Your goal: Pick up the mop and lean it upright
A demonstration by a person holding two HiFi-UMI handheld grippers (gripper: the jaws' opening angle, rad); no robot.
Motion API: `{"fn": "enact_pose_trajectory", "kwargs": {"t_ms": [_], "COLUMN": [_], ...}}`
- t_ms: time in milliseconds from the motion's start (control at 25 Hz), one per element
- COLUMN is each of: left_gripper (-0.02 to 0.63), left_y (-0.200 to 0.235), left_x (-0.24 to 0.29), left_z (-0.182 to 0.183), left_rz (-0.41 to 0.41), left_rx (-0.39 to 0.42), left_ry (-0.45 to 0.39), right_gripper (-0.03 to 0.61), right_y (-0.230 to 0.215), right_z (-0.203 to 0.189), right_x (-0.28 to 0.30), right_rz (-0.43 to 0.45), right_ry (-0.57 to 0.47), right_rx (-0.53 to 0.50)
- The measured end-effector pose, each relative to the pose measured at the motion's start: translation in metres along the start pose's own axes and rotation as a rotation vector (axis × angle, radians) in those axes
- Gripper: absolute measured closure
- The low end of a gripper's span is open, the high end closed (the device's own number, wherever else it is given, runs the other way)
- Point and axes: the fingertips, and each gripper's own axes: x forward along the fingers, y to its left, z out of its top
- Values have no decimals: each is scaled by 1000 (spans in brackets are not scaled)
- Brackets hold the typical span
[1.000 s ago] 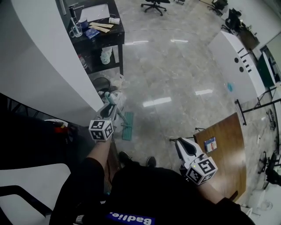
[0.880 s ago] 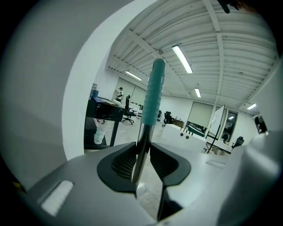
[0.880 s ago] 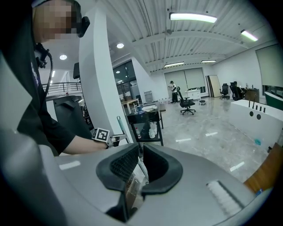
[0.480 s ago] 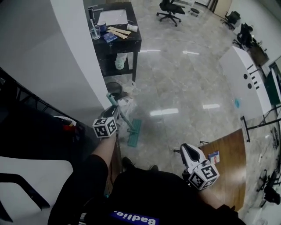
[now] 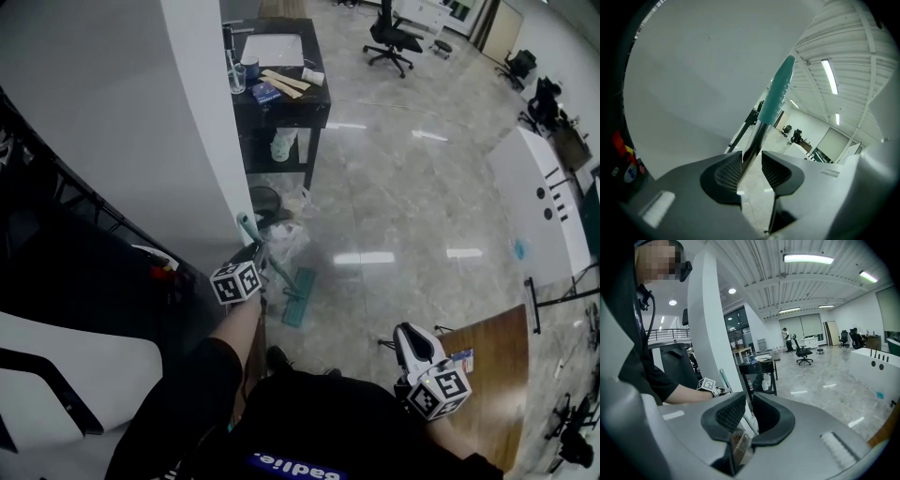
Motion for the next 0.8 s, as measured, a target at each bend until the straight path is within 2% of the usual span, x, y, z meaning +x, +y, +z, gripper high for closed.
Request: {"fn": "enact_pose_trajectory", "kwargs": {"t_ms": [160, 440, 600, 800], "left_gripper": [456, 456, 456, 459], "left_y": [0, -11, -13, -15], "left_x": [-2, -12, -31, -75], "left_z": [-6, -11, -29, -61], "left_rz": [-6, -22, 4, 57], "left_rx": [4, 59, 91, 80], "left_ry": [19, 21, 53, 54], "right_gripper": [518, 515, 505, 505], "right_y": [4, 8, 14, 19], "right_z": [1, 0, -2, -16], "right_x": [4, 7, 7, -8], "right_rz": [13, 44, 90, 168], "right_ry": [10, 8, 11, 16], "right_rx": [3, -2, 0, -5]}}
